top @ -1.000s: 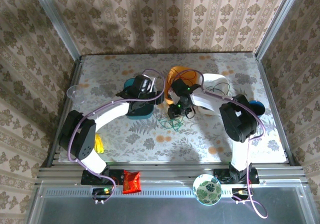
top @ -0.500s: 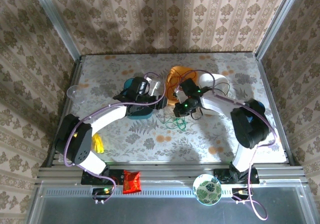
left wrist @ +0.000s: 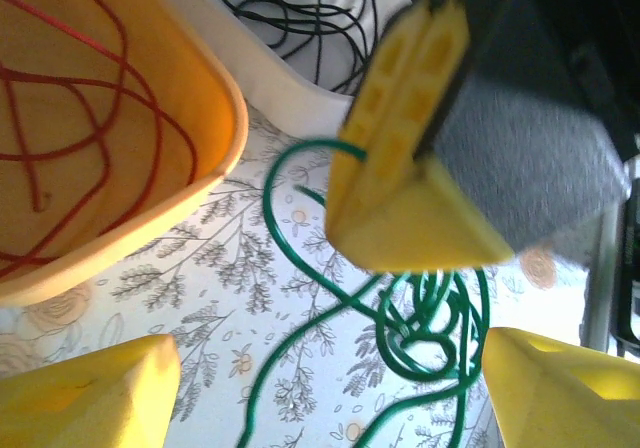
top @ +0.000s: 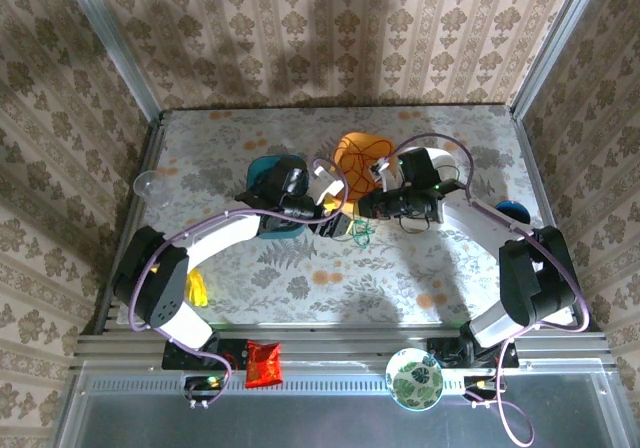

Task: Untangle the cables

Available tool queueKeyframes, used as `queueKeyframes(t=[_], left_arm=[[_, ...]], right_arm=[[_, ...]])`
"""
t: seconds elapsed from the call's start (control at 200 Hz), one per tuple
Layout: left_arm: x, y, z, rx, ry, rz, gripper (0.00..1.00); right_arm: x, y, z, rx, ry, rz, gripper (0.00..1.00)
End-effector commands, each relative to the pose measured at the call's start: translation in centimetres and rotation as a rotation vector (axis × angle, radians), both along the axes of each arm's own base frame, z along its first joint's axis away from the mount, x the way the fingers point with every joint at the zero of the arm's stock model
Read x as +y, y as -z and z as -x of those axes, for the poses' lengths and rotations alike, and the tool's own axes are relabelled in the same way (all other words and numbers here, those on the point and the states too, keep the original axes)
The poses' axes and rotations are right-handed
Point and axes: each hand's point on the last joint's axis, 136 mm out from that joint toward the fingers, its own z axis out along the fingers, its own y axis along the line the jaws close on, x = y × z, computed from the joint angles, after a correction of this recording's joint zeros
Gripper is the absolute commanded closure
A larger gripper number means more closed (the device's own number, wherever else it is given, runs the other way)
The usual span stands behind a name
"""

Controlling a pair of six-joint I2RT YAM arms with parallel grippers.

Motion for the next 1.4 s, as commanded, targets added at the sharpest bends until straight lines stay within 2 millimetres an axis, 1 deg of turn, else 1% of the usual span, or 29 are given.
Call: queueKeyframes(t=[0.0, 0.115, 0.215, 0.315, 0.35, 0.42, 0.545, 0.595, 0.645, 0.67, 0.68, 0.695, 0.805, 0.935, 1.04, 1.075, 1.135, 1.22, 1.33, 1.395], left_arm=[[-0.6, -0.4, 0.9, 0.004, 0.084, 0.025, 0.2], [-0.5, 0.1, 1.1, 0.01, 0.091, 0.017, 0.2], [-0.5, 0.5, 1.2, 0.019, 0.096, 0.01, 0.21], [-0.8, 1.0, 1.1, 0.036, 0.102, 0.009, 0.26], [-0.8, 1.1, 0.9, 0.037, 0.099, 0.007, 0.3], [-1.1, 1.2, 0.7, 0.041, 0.098, 0.01, 0.46], [-1.3, 1.0, 0.3, 0.029, 0.092, 0.023, 0.87], [-1.2, 1.0, 0.3, 0.029, 0.088, 0.022, 1.0], [-1.0, 1.0, 0.4, 0.032, 0.087, 0.018, 1.0], [-0.8, 1.1, 0.5, 0.035, 0.086, 0.013, 1.0], [-0.7, 1.1, 0.6, 0.037, 0.086, 0.011, 1.0], [-0.6, 1.2, 0.7, 0.039, 0.086, 0.008, 1.0], [0.4, 1.8, 1.5, 0.055, 0.083, -0.015, 1.0], [1.7, 2.6, 2.4, 0.083, 0.076, -0.043, 1.0], [2.9, 3.2, 3.3, 0.106, 0.069, -0.069, 1.0], [3.3, 3.2, 3.5, 0.11, 0.065, -0.073, 1.0], [3.9, 3.3, 3.7, 0.114, 0.053, -0.076, 1.0], [4.9, 3.0, 3.6, 0.115, 0.022, -0.067, 1.0], [6.6, 2.2, 3.0, 0.107, -0.036, -0.042, 1.0], [7.5, 1.6, 2.8, 0.096, -0.057, -0.029, 1.0]], right_arm=[[0.0, -3.3, -0.5, -0.036, 0.016, -0.11, 1.0], [-0.8, -4.1, -1.2, -0.043, 0.053, -0.131, 1.0], [-1.0, -4.4, -1.4, -0.043, 0.067, -0.144, 1.0], [-1.0, -4.8, -1.5, -0.047, 0.07, -0.154, 1.0], [-1.0, -4.9, -1.5, -0.046, 0.071, -0.156, 1.0], [-1.0, -5.0, -1.5, -0.048, 0.074, -0.158, 1.0], [-1.5, -5.3, -1.5, -0.056, 0.098, -0.148, 1.0], [-2.0, -5.5, -1.6, -0.07, 0.117, -0.141, 1.0], [-2.9, -5.7, -2.0, -0.087, 0.159, -0.124, 1.0], [-3.4, -5.4, -2.3, -0.089, 0.187, -0.112, 1.0], [-3.7, -6.1, -2.3, -0.109, 0.199, -0.115, 1.0], [-4.1, -6.4, -2.4, -0.122, 0.217, -0.114, 1.0], [-7.1, -7.2, -3.4, -0.166, 0.37, -0.091, 0.99], [-11.3, -7.0, -4.0, -0.203, 0.576, 0.02, 0.98], [-14.3, -6.9, -3.5, -0.242, 0.725, 0.101, 0.97], [-14.9, -7.0, -3.2, -0.254, 0.753, 0.114, 0.97], [-15.5, -7.2, -2.8, -0.274, 0.768, 0.135, 0.97], [-16.7, -6.8, -2.0, -0.268, 0.806, 0.199, 0.97], [-19.4, -6.6, -0.8, -0.279, 0.908, 0.295, 0.97], [-20.8, -6.9, 0.0, -0.295, 0.967, 0.332, 0.97]])
